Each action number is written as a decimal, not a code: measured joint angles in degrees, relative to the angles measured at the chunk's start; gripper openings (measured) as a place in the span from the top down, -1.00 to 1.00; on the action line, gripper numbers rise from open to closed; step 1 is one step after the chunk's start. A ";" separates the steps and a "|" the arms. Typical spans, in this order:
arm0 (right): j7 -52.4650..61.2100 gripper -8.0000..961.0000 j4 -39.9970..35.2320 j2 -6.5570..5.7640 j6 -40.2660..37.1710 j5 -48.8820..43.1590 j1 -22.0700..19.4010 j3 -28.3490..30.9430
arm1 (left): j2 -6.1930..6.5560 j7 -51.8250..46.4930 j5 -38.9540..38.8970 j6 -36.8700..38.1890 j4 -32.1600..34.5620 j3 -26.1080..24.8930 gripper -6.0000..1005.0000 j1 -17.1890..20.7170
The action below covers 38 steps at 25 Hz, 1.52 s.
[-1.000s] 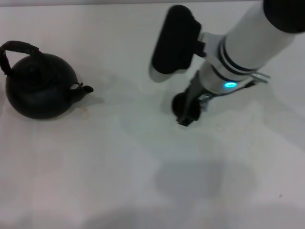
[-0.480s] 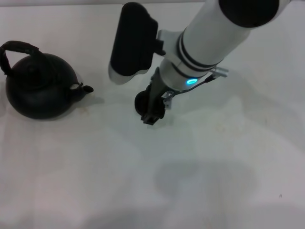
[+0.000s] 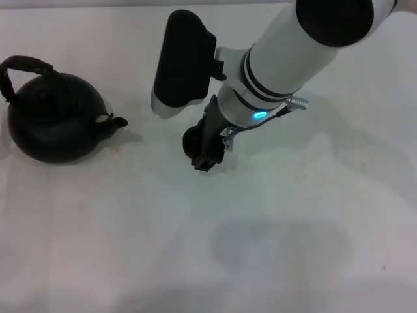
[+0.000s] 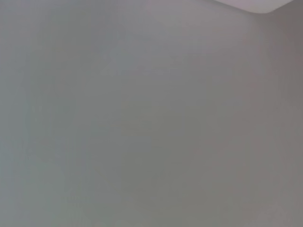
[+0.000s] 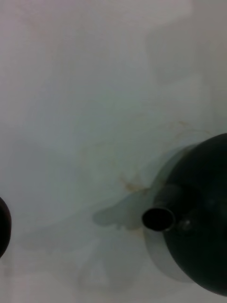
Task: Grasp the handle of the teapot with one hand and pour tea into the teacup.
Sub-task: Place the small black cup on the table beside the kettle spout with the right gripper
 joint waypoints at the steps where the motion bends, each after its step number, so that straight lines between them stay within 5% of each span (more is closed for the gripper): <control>1: 0.00 -0.52 0.19 0.00 -0.37 0.06 -0.10 -0.25 | 0.00 0.00 0.00 -0.01 -0.02 0.01 -0.74 0.00; 30: -1.77 -0.68 -1.14 0.00 -2.71 2.08 -0.19 -4.14 | 0.07 0.24 0.00 -0.03 -0.68 0.12 -0.74 0.22; 38: -2.14 -0.76 -9.67 -0.17 -2.19 -0.35 -4.96 -0.18 | 0.11 0.34 0.08 0.02 -0.67 0.12 -0.74 1.10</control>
